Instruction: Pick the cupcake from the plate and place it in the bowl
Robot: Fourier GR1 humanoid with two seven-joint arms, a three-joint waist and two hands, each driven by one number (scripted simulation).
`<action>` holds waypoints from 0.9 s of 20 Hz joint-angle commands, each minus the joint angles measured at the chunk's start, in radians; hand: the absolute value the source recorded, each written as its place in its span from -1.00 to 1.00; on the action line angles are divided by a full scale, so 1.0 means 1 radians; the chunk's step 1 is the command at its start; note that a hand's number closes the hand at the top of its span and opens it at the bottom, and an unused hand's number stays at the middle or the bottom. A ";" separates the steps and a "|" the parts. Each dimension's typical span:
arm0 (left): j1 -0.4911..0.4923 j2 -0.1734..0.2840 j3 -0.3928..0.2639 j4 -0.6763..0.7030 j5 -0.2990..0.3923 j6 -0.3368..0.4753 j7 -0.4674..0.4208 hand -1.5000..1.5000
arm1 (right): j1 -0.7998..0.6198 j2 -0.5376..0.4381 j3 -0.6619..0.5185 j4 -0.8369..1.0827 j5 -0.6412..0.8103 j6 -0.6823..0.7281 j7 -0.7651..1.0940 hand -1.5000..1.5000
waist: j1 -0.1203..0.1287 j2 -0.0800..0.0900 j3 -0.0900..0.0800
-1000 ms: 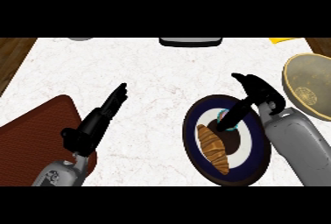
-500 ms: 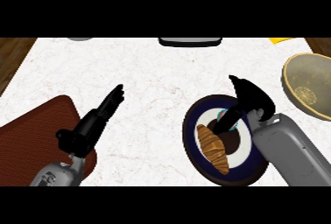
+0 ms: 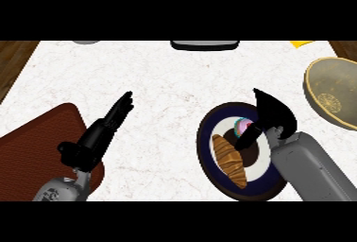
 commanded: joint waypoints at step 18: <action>-0.015 -0.066 0.083 -0.015 -0.034 -0.082 0.066 0.00 | 0.023 0.112 -0.145 0.190 0.209 -0.010 -0.187 1.00 | 0.003 0.002 0.000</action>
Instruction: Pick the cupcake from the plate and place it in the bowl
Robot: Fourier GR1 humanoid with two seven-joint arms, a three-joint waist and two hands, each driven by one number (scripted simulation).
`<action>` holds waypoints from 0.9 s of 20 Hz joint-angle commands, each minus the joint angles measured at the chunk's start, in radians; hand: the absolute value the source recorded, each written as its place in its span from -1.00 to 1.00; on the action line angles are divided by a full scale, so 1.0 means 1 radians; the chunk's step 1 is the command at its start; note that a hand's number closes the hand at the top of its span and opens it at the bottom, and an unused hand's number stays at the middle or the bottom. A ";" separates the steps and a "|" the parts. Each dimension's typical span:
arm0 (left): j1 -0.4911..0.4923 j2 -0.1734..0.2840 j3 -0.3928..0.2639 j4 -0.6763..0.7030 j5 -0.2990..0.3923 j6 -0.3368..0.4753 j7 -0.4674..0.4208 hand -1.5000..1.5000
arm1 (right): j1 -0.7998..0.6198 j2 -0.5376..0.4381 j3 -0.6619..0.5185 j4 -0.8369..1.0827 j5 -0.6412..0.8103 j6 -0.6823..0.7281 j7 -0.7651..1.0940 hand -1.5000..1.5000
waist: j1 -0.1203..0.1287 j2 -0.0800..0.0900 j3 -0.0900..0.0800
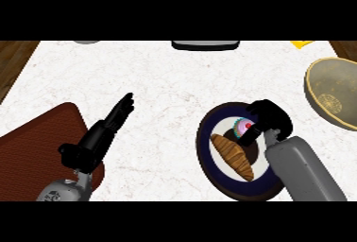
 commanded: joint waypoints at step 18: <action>0.023 -0.014 0.047 -0.003 -0.016 -0.019 -0.002 0.00 | 0.197 -0.554 0.288 -0.343 0.133 0.123 -1.139 1.00 | -0.042 -0.010 0.004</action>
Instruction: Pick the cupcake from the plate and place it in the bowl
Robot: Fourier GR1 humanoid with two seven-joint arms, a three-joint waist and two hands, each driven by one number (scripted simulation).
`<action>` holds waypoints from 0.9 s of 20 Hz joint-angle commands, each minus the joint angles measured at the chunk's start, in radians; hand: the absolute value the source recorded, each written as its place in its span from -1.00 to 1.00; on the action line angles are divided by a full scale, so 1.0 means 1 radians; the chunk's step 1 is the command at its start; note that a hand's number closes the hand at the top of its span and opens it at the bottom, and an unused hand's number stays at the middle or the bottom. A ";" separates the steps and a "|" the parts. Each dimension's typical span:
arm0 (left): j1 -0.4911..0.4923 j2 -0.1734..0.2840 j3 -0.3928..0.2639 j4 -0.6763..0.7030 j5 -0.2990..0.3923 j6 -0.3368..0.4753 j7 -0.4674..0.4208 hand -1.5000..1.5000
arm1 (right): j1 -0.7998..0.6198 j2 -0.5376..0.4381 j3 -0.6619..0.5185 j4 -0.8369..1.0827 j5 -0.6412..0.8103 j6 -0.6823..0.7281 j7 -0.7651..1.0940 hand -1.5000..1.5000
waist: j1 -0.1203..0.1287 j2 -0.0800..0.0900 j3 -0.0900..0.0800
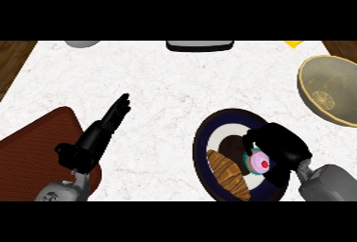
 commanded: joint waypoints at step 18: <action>-0.043 0.004 0.031 0.001 -0.004 -0.028 0.009 0.00 | 0.265 -0.302 -0.712 -0.134 -0.635 -0.151 -0.470 1.00 | 0.018 0.013 -0.001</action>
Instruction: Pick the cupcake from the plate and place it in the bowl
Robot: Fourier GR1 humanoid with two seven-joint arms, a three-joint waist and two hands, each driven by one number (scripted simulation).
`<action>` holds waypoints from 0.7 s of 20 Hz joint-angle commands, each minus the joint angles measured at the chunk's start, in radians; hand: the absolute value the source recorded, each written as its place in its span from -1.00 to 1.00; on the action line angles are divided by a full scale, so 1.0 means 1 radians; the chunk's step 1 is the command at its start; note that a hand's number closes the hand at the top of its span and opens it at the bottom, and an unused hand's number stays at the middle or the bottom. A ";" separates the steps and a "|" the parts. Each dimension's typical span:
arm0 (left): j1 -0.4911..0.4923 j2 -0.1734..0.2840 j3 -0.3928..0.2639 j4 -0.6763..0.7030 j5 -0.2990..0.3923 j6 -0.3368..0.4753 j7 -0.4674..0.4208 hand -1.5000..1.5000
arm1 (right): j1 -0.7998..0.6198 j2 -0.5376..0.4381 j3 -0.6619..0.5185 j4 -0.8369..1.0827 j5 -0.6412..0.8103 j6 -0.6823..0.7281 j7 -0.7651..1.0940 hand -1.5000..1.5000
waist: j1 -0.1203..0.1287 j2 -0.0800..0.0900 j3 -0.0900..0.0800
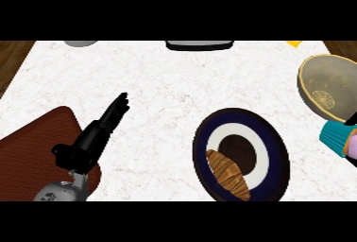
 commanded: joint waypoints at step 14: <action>-0.037 -0.018 0.001 -0.003 -0.015 -0.055 0.027 0.00 | -0.463 0.107 -0.090 0.730 0.267 -0.190 -0.212 1.00 | 0.060 0.012 0.001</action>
